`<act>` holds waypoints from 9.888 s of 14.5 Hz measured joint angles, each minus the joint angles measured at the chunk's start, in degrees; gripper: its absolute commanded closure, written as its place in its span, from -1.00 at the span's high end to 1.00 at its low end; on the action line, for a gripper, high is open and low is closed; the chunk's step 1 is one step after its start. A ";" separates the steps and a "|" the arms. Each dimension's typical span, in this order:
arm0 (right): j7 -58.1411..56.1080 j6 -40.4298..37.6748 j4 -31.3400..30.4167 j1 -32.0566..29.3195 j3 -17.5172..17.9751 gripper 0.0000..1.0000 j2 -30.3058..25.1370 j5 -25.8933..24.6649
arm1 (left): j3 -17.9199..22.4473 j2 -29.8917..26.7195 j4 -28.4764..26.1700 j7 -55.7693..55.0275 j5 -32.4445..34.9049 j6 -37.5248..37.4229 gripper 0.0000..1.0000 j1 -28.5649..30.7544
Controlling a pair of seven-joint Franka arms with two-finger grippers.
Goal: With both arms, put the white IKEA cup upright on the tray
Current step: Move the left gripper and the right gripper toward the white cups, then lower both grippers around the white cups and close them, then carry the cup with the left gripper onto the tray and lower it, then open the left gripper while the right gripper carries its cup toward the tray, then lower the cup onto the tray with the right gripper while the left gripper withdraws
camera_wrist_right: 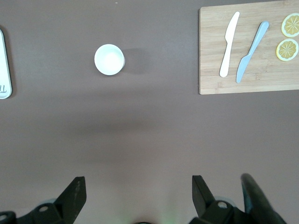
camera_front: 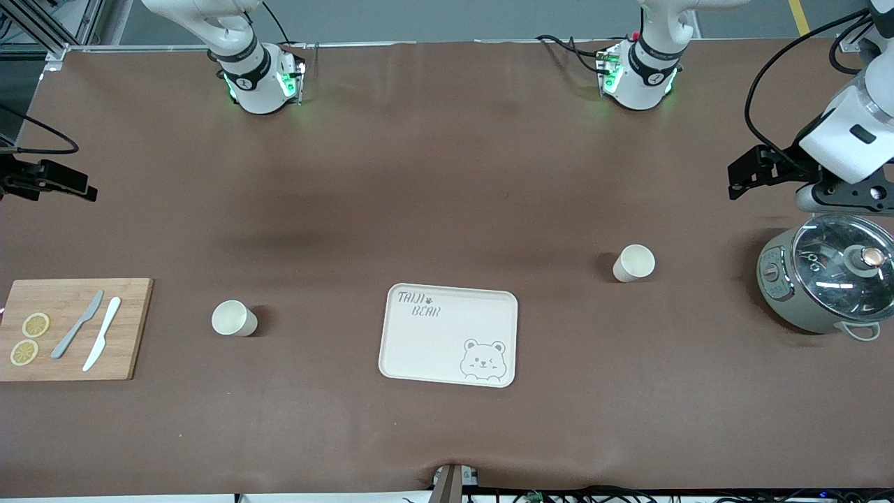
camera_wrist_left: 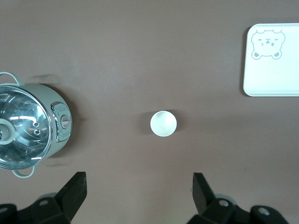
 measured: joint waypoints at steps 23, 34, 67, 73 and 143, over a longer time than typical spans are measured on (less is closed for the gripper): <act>0.30 11.64 -1.36 4.96 0.34 1.00 6.92 0.02 | -1.70 -5.80 -52.10 5.73 0.03 50.99 1.00 3.44; 0.46 25.35 -1.69 6.15 0.29 1.00 22.10 3.53 | -1.79 5.00 -54.72 7.01 0.03 67.82 1.00 4.06; -14.14 51.33 -11.79 6.33 1.29 1.00 32.00 3.54 | -2.31 14.56 -39.58 -3.99 0.02 65.91 -1.00 -1.75; -14.30 52.24 -11.96 6.33 1.34 0.32 32.39 3.54 | -2.46 22.44 -22.32 -19.16 0.02 54.81 -1.00 -13.82; 77.42 54.40 9.34 37.26 3.29 -1.00 45.48 -5.66 | 6.74 17.15 6.25 4.31 -0.32 10.74 1.00 -3.05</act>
